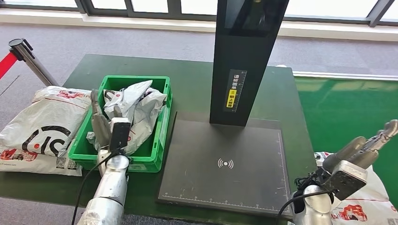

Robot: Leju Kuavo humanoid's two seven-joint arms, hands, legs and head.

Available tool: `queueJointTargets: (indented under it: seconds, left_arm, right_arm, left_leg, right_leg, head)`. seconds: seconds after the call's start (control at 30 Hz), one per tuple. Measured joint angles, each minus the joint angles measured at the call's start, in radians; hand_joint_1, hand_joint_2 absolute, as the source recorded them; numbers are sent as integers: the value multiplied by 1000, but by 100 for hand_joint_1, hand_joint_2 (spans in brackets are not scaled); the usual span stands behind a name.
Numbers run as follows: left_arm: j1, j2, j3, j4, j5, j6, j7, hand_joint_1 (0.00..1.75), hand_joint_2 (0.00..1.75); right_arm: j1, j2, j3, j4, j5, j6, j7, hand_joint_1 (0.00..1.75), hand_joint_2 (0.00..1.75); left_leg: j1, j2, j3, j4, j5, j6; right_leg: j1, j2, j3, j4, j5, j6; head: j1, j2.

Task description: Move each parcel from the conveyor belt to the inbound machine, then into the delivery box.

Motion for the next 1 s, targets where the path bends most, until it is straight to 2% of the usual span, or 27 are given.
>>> queueJointTargets:
  seconds: [0.1, 0.2, 0.23, 0.3, 0.33, 0.37, 0.43, 0.5, 0.63, 0.8, 0.9, 1.0]
  left_arm:
    - [71, 43, -169, -149, 196, 6, -1, 0, 0]
    - [124, 76, -295, -287, 272, -10, -1, 0, 0]
    - [141, 85, -325, -332, 299, -28, -2, 0, 0]
    - [175, 100, -372, -436, 373, -115, -1, 0, 87]
    - [192, 104, -385, -490, 412, -178, -2, 0, 131]
    - [209, 106, -392, -542, 449, -250, -2, 0, 175]
    - [240, 105, -393, -630, 497, -380, -2, 0, 175]
    - [266, 100, -387, -698, 520, -473, -2, 0, 175]
    - [297, 68, -341, -785, 556, -635, -1, 0, 175]
    - [307, 8, -241, -816, 603, -886, -1, 0, 175]
    - [312, 1, -211, -817, 610, -965, 0, 0, 175]
    - [314, 0, -197, -815, 615, -998, 0, 0, 175]
  right_arm:
    - [-11, -4, -2, 63, 67, -42, 1, 0, 0]
    - [-33, -8, -22, 145, 182, -74, 4, 0, 0]
    - [-45, -8, -39, 179, 267, -82, 17, 0, 44]
    - [-74, -8, -102, 253, 543, -90, 112, 0, 131]
    - [-89, -8, -150, 287, 738, -90, 205, 0, 175]
    - [-102, -8, -203, 318, 949, -91, 313, 0, 175]
    - [-120, -17, -309, 377, 1312, -92, 512, 0, 175]
    - [-127, -34, -383, 424, 1436, -94, 632, 0, 175]
    - [-128, -78, -464, 489, 1384, -97, 754, 0, 175]
    - [-141, -136, -559, 605, 1354, -98, 785, 0, 175]
    - [-164, -170, -608, 711, 1341, -98, 782, 0, 175]
    - [-178, -191, -641, 785, 1345, -98, 790, 0, 175]
  left_leg:
    - [0, 1, -1, 0, 0, 0]
    - [0, 1, -1, 0, -1, -1]
    - [0, 2, -1, 0, -2, -2]
    - [0, 3, -1, 0, -2, -2]
    - [0, 3, -1, 0, -3, -2]
    - [0, 2, -2, 0, -3, -2]
    - [0, 1, -2, 0, -3, -1]
    - [0, 0, -2, 0, -3, -1]
    - [-1, 1, -3, 0, -5, -1]
    - [-1, 2, -3, 0, -5, 0]
    - [-1, 3, -3, 0, -5, 0]
    - [-1, 3, -3, 0, -5, -1]
  right_leg:
    - [0, 2, -2, 0, 0, 0]
    - [0, 2, -2, 0, 0, 0]
    - [0, 3, -3, 0, 0, 0]
    - [0, 4, -4, 0, -1, -1]
    - [0, 4, -4, 0, -1, -1]
    - [0, 4, -4, 0, -1, 0]
    - [0, 2, -3, 0, -2, 0]
    - [0, 1, -3, -1, -2, 0]
    - [-1, 3, -4, -1, -2, 0]
    - [-1, 4, -4, -1, -2, 0]
    - [-1, 4, -5, -1, -2, 0]
    - [-1, 4, -5, -1, -2, 0]
  head:
    - [0, 0]
    - [0, 0]
    - [0, 0]
    - [0, 0]
    - [0, 0]
    - [0, 0]
    - [0, 0]
    - [0, 0]
    - [0, 0]
    - [0, 0]
    - [0, 0]
    - [0, 0]
